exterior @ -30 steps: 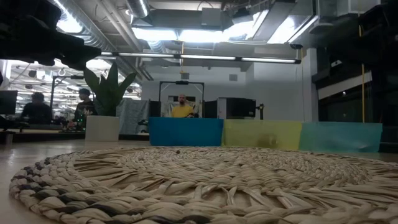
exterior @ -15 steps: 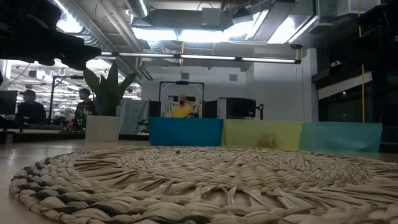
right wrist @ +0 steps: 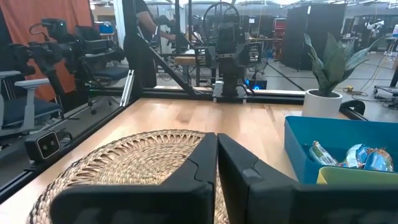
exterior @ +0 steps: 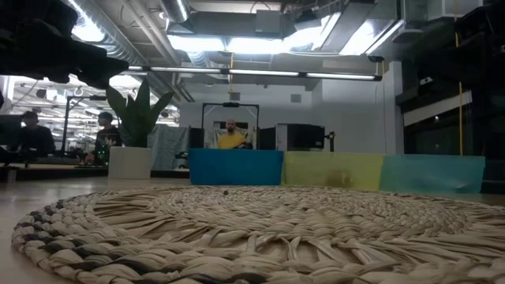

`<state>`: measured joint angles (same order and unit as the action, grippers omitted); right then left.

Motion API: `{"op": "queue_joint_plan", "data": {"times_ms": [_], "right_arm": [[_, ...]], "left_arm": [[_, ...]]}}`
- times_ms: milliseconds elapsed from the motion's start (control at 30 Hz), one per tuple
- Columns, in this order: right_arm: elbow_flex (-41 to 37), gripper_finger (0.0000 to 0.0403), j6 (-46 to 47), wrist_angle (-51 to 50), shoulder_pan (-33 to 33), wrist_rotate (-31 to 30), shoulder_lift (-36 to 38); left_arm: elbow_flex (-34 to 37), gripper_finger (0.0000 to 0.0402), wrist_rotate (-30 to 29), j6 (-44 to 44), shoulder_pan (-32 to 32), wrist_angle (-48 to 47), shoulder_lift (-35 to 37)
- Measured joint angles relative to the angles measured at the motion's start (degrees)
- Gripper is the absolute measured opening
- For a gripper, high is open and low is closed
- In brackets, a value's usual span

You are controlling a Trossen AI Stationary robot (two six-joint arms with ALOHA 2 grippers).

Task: Pick and place Granola Bars by type
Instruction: Return to Home Position

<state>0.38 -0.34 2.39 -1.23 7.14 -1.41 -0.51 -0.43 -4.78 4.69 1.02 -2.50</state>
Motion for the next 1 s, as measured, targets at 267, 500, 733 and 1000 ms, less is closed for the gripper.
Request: {"op": "queue_joint_plan", "data": {"times_ms": [267,500,733,1000], "right_arm": [[0.0,0.0018,0.1,0.0,-1.3,-0.3,0.0],[0.0,0.0018,0.0,0.0,-1.4,-0.3,0.0],[0.0,0.0018,0.0,0.0,-1.4,-0.2,0.0],[0.0,0.0018,0.1,0.0,-1.4,0.1,0.0]], "left_arm": [[0.0,0.0226,0.0,0.0,0.0,0.0,0.0],[0.0,0.0226,0.0,0.0,0.0,0.0,0.0],[0.0,0.0226,0.0,0.0,0.0,0.0,0.0],[0.0,0.0226,0.0,0.0,0.0,0.0,0.0]]}}
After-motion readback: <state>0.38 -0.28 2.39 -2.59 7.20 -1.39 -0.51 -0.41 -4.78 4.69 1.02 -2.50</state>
